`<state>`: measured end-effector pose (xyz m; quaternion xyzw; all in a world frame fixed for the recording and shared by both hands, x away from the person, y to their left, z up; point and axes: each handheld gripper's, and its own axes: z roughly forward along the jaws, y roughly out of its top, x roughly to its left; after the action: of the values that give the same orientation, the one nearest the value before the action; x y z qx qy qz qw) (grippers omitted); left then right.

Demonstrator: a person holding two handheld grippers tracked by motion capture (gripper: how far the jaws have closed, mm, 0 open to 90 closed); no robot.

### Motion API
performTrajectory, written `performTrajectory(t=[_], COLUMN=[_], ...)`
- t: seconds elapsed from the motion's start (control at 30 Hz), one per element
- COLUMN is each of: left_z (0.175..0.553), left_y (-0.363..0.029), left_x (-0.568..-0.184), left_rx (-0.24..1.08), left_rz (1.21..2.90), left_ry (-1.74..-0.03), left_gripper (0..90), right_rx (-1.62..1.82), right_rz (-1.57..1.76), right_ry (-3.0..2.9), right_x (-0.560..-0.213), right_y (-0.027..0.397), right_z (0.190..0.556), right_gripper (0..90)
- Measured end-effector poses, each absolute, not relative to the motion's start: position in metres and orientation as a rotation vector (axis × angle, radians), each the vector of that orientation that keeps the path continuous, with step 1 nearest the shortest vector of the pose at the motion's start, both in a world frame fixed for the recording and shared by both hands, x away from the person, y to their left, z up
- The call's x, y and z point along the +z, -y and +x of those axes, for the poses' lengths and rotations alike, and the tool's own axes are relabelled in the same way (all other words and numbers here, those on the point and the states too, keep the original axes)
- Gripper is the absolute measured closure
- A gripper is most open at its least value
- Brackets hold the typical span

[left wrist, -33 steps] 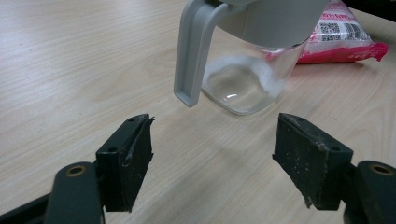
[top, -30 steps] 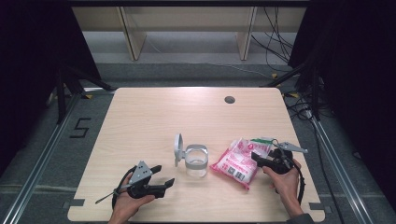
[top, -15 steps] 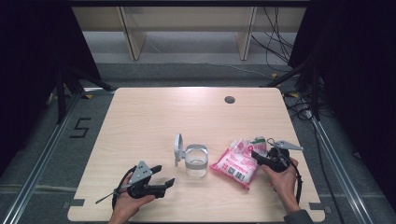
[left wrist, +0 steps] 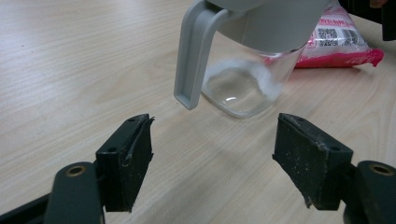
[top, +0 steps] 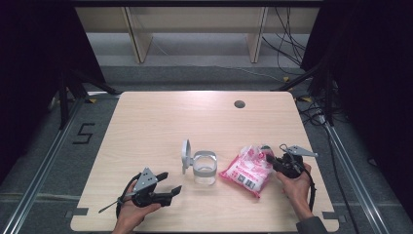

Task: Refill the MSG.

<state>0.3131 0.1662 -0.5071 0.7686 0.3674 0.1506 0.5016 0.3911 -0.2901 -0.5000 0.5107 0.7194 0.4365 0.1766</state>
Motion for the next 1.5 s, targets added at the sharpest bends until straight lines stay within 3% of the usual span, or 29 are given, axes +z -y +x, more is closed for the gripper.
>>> performTrajectory(t=[0.37,0.87,1.0,1.5], left_z=[0.312,0.312,0.312,0.305], left_y=[-0.165,-0.164,-0.163,-0.151], left_x=[-0.506,-0.506,-0.506,-0.504], left_rx=[0.356,0.345,0.343,0.369], left_rz=[1.848,1.852,1.86,1.876], left_ry=[-0.88,-0.869,-0.863,-0.834], left_gripper=[27.3,27.4,27.6,28.0], right_rx=[1.289,1.243,1.246,1.406], right_rz=[1.356,1.429,1.421,1.334], right_ry=[-2.047,-2.094,-2.102,-2.052], right_x=[-0.483,-0.5,-0.501,-0.474], right_y=[0.277,0.288,0.286,0.275], right_z=[0.383,0.401,0.402,0.387], right_gripper=[90.0,84.7,89.9,90.0])
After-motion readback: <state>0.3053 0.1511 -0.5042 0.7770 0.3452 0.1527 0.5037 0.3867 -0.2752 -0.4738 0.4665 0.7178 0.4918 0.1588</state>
